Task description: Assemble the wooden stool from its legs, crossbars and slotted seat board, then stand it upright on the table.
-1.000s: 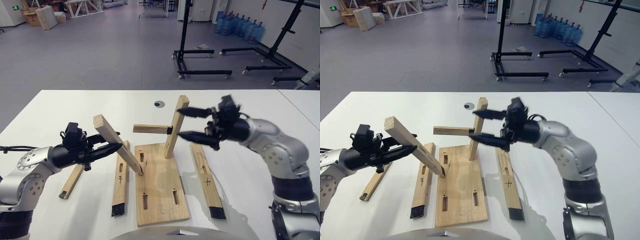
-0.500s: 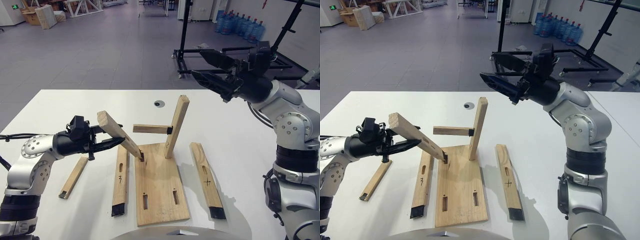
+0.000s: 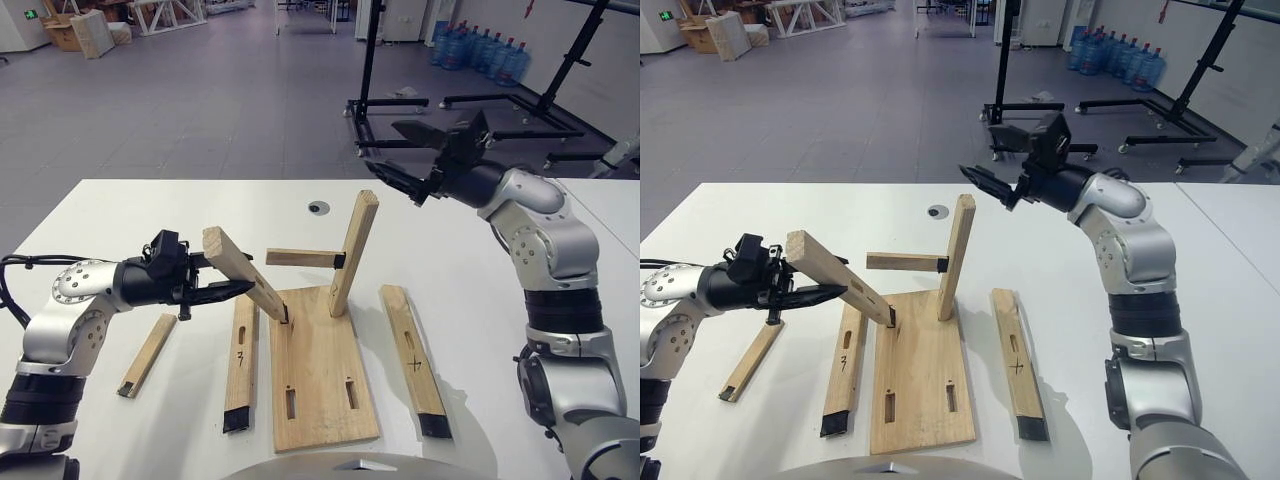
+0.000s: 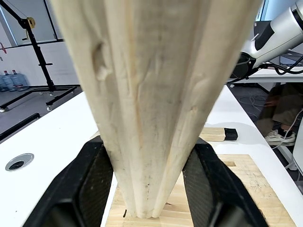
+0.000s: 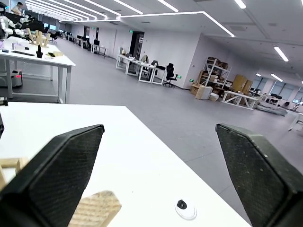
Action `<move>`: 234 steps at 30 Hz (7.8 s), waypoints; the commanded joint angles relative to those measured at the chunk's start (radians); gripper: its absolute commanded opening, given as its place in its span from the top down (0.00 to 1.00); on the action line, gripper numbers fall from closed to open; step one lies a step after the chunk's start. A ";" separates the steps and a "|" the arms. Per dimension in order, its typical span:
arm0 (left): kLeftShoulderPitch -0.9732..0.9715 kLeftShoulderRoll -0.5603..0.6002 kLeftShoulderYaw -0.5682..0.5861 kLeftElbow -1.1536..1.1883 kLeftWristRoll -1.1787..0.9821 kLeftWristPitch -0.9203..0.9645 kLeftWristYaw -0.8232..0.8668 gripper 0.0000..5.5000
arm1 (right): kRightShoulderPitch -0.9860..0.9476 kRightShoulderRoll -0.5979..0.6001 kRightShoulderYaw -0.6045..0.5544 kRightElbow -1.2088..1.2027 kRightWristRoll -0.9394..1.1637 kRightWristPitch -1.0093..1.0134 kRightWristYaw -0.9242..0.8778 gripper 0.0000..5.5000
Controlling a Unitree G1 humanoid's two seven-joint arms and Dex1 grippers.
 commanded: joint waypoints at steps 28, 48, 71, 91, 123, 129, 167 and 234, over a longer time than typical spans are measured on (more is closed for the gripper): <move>-0.294 -0.026 -0.264 0.462 0.178 0.045 -0.178 0.63 | 0.031 0.019 0.145 0.064 -0.156 -0.086 0.042 0.21; -0.429 -0.083 -0.289 0.643 0.245 0.003 -0.204 0.63 | 0.030 0.044 0.156 0.029 -0.179 -0.085 0.025 0.21; -0.471 -0.051 -0.355 0.675 0.304 -0.002 -0.261 0.63 | 0.057 0.135 0.668 -0.167 -0.916 -0.116 -0.160 0.21; -0.319 -0.009 -0.490 0.377 0.463 -0.034 -0.047 0.63 | 0.102 0.144 0.603 -0.133 -0.907 -0.098 -0.113 0.21; -0.362 0.081 -0.482 0.501 0.471 -0.038 -0.086 0.63 | 0.423 0.455 -0.427 -0.340 -0.065 0.236 -0.681 0.21; -0.370 0.088 -0.508 0.469 0.474 -0.029 -0.113 0.63 | 0.500 0.520 0.061 -0.533 0.069 0.454 -0.561 0.21; -0.501 0.003 -0.592 0.570 0.497 -0.126 -0.161 0.63 | 0.051 0.144 -0.089 0.209 0.245 0.356 0.181 0.21; -0.579 -0.040 -0.653 0.545 0.497 -0.209 -0.190 0.63 | 0.089 0.080 0.027 0.309 0.028 0.212 0.375 0.21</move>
